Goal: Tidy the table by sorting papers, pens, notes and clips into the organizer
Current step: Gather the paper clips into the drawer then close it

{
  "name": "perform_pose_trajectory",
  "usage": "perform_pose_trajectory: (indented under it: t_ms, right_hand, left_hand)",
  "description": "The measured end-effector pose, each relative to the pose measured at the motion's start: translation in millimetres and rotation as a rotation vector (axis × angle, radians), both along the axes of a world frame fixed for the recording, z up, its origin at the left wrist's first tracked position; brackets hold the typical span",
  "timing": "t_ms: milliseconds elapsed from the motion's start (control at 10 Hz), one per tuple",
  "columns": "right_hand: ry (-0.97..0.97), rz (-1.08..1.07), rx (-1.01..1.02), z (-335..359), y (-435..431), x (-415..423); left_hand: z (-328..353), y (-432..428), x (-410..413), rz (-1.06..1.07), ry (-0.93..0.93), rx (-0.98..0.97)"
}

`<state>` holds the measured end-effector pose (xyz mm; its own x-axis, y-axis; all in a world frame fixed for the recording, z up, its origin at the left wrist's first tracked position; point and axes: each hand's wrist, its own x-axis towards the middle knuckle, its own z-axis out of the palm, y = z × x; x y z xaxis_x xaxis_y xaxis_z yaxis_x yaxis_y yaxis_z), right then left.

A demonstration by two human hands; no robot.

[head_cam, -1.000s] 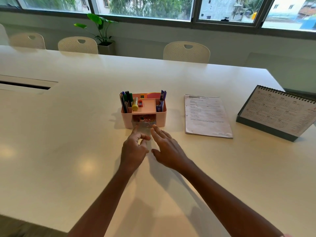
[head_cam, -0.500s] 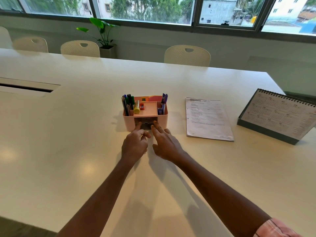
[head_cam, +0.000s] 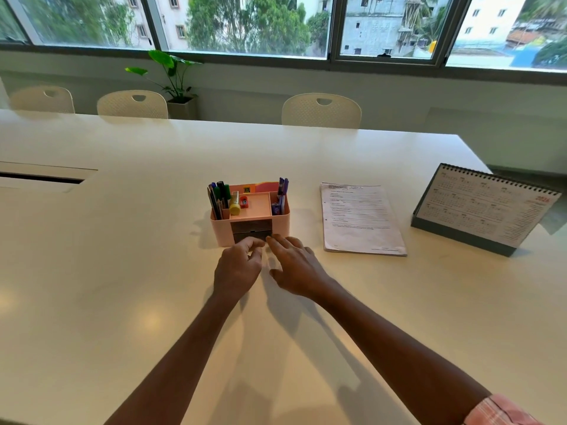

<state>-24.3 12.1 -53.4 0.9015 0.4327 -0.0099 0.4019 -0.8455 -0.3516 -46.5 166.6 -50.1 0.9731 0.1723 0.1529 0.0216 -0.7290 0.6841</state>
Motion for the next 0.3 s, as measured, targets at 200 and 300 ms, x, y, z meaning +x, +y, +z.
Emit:
perform_pose_trajectory:
  t_ms: [200, 300]
  right_hand:
    - [0.068, -0.07, 0.126, 6.9, -28.0, -0.6]
    - [0.094, -0.135, 0.152, 13.2, -46.8, 0.7]
  left_hand:
    - [13.5, -27.3, 0.9, -0.175, 0.088, -0.35]
    - [21.2, -42.2, 0.9, -0.265, 0.162, -0.453]
